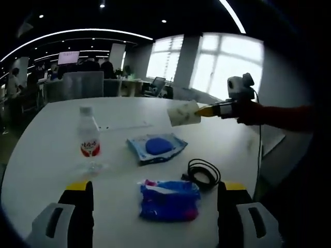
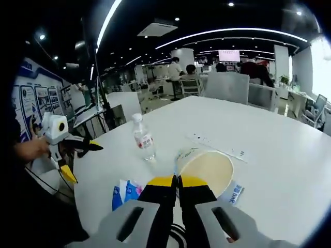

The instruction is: Arrange the tabletop items into an orderly group along one side of the table until the central work area is clear of visible clutter.

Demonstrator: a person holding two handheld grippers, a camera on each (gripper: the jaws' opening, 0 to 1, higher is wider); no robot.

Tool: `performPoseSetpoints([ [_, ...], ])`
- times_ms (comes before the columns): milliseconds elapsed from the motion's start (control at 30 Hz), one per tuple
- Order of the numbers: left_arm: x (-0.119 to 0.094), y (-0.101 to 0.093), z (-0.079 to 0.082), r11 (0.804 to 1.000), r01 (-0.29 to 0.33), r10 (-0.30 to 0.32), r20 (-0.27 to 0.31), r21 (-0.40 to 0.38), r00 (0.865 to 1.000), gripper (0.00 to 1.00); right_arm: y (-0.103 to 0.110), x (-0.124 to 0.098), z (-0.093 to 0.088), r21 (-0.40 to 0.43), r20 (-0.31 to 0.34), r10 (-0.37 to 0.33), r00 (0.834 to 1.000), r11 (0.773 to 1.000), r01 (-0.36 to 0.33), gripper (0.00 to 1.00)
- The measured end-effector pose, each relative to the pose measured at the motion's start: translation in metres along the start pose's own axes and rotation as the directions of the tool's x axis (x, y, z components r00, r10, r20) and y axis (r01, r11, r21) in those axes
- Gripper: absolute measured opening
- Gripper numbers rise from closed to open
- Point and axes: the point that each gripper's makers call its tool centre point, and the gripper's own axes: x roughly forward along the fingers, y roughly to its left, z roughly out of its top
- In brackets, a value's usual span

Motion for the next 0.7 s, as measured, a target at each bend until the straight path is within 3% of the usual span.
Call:
performPoseSetpoints([
  [100, -0.002, 0.002, 0.000, 1.000, -0.005, 0.005, 0.000, 0.004, 1.000, 0.98, 0.010, 0.010, 0.002, -0.078, -0.039, 0.032, 0.999, 0.996, -0.035, 0.00],
  [700, -0.006, 0.007, -0.011, 1.000, 0.001, -0.001, -0.022, 0.011, 1.000, 0.97, 0.048, 0.077, 0.004, -0.264, -0.179, 0.126, 0.976, 0.949, -0.171, 0.00],
])
